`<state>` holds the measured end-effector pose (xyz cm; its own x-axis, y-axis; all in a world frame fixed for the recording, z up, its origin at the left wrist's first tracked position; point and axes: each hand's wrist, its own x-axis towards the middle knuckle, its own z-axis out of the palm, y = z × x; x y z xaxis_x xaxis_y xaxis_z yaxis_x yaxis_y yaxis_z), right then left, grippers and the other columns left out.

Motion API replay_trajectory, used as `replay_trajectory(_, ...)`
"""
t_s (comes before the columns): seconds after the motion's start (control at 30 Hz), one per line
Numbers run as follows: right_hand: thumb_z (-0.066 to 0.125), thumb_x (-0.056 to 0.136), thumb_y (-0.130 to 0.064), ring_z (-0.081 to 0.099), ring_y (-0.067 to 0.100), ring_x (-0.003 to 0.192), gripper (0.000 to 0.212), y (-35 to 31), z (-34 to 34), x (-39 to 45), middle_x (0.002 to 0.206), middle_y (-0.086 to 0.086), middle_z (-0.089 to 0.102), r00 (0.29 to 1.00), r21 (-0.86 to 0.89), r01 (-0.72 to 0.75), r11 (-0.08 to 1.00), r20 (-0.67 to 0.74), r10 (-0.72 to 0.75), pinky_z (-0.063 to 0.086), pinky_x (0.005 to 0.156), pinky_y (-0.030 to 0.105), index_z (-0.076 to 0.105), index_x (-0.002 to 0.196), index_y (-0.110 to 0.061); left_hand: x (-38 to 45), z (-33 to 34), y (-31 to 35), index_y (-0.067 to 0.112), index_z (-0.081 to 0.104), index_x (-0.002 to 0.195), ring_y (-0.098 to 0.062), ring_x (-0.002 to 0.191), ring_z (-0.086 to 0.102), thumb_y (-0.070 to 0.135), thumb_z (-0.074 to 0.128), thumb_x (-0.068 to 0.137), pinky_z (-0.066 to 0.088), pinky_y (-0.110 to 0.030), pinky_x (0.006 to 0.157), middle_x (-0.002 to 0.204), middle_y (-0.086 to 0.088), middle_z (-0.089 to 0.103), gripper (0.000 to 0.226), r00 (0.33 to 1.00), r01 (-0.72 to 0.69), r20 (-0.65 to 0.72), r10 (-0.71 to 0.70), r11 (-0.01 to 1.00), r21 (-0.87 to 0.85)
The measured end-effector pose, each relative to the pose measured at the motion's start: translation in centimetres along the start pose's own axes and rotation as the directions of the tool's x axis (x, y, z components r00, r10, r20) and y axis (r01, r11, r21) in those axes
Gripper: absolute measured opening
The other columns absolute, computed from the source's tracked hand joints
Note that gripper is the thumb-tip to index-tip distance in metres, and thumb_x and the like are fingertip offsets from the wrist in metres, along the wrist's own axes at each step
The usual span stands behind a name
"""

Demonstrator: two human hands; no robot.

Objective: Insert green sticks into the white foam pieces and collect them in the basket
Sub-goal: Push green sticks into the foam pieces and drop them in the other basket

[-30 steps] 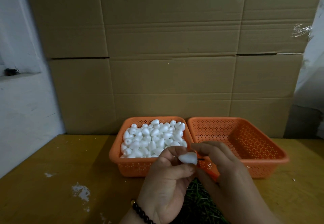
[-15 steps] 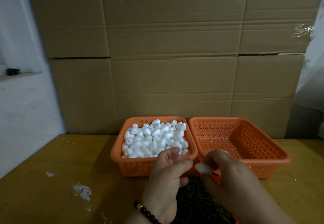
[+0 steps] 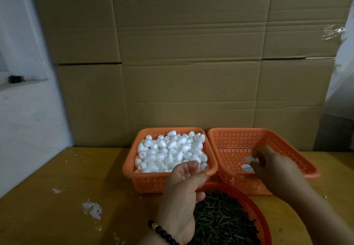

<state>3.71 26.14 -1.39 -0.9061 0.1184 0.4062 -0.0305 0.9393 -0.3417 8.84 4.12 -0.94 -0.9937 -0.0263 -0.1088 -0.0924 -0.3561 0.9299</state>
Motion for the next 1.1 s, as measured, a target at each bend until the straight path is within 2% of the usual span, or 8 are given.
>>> replay_trajectory(0.17,0.051,0.091,-0.045,0.059,0.003,0.070,0.023,0.0,1.2,0.6,0.076,-0.017,0.058,0.993,-0.004,-0.057,0.998,0.101,0.057,0.052,0.083,0.045,0.053,0.106,-0.028,0.1,0.0,0.0,0.021,0.067,0.100,-0.014,0.088,0.060,0.006,0.067,0.081,0.045,-0.033,0.073,0.108,0.000,0.066,0.024,1.000,0.004,-0.009,-0.004,1.000,0.008)
replay_trajectory(0.33,0.055,0.090,-0.042,0.062,0.021,0.102,0.039,-0.3,1.3,-0.2,0.118,0.000,0.065,0.998,-0.038,-0.041,0.998,-0.041,0.039,0.049,0.090,0.044,0.054,0.124,-0.022,0.3,-0.2,0.0,0.021,0.067,0.099,-0.015,0.090,0.060,0.005,0.066,0.082,0.047,-0.032,0.073,0.109,-0.002,0.065,0.024,1.000,0.002,-0.020,-0.002,1.000,0.015)
replay_trajectory(0.5,0.058,0.083,-0.027,0.061,0.010,0.080,0.017,-2.8,0.1,-3.8,0.093,-0.009,0.064,0.961,0.113,0.206,0.972,-0.210,-0.179,0.055,0.067,0.037,0.065,0.098,-0.024,0.8,-0.6,0.0,0.020,0.067,0.098,-0.013,0.087,0.060,0.000,0.063,0.082,0.047,-0.031,0.072,0.102,0.003,0.066,0.026,0.999,-0.028,-0.028,0.029,0.999,0.020)
replay_trajectory(0.6,0.055,0.083,-0.039,0.059,0.002,0.073,0.007,-4.2,0.1,-6.3,0.089,-0.019,0.054,0.944,0.127,0.321,0.938,0.031,-0.328,0.054,0.064,0.027,0.059,0.089,-0.036,1.2,-1.2,0.1,0.020,0.067,0.096,-0.013,0.087,0.061,0.000,0.063,0.083,0.048,-0.031,0.073,0.100,0.002,0.067,0.024,0.997,-0.072,-0.018,0.073,0.996,0.060)
replay_trajectory(0.7,0.045,0.078,-0.068,0.051,-0.005,0.098,0.040,-4.6,1.2,-8.1,0.108,-0.026,0.042,0.893,0.082,0.364,0.928,0.251,-0.373,0.047,0.082,0.017,0.051,0.108,-0.042,2.2,-2.2,0.4,0.024,0.069,0.090,-0.009,0.082,0.065,0.005,0.068,0.084,0.051,-0.026,0.071,0.093,0.006,0.069,0.020,0.983,-0.170,-0.027,0.180,0.963,0.208)
replay_trajectory(0.8,0.036,0.073,-0.078,0.039,-0.006,0.115,0.063,-5.0,1.5,-8.7,0.119,-0.027,0.034,0.856,0.052,0.401,0.915,0.334,-0.395,0.038,0.094,0.016,0.037,0.127,-0.046,4.2,-3.4,1.1,0.028,0.067,0.090,0.000,0.075,0.063,0.011,0.068,0.085,0.047,-0.013,0.063,0.090,0.010,0.069,0.018,0.944,-0.285,-0.018,0.330,0.839,0.464)
replay_trajectory(0.9,0.041,0.079,-0.074,0.037,0.002,0.122,0.063,-5.3,1.7,-8.5,0.125,-0.021,0.038,0.818,0.045,0.438,0.898,0.394,-0.419,0.033,0.104,0.022,0.033,0.134,-0.044,7.2,-4.6,2.2,0.030,0.064,0.094,0.001,0.083,0.061,0.017,0.065,0.087,0.043,-0.011,0.067,0.098,0.014,0.065,0.015,0.913,-0.309,0.053,0.404,0.602,0.736)
replay_trajectory(1.1,0.040,0.089,-0.061,0.035,0.008,0.125,0.052,-5.5,2.0,-8.2,0.128,-0.012,0.038,0.772,-0.043,0.508,0.860,0.465,-0.433,0.029,0.106,0.024,0.032,0.136,-0.041,13.0,-5.3,3.3,0.027,0.052,0.132,-0.021,0.138,0.033,0.019,0.052,0.090,0.032,-0.037,0.111,0.143,0.002,0.047,0.043,0.967,-0.138,0.109,0.231,0.111,0.984)
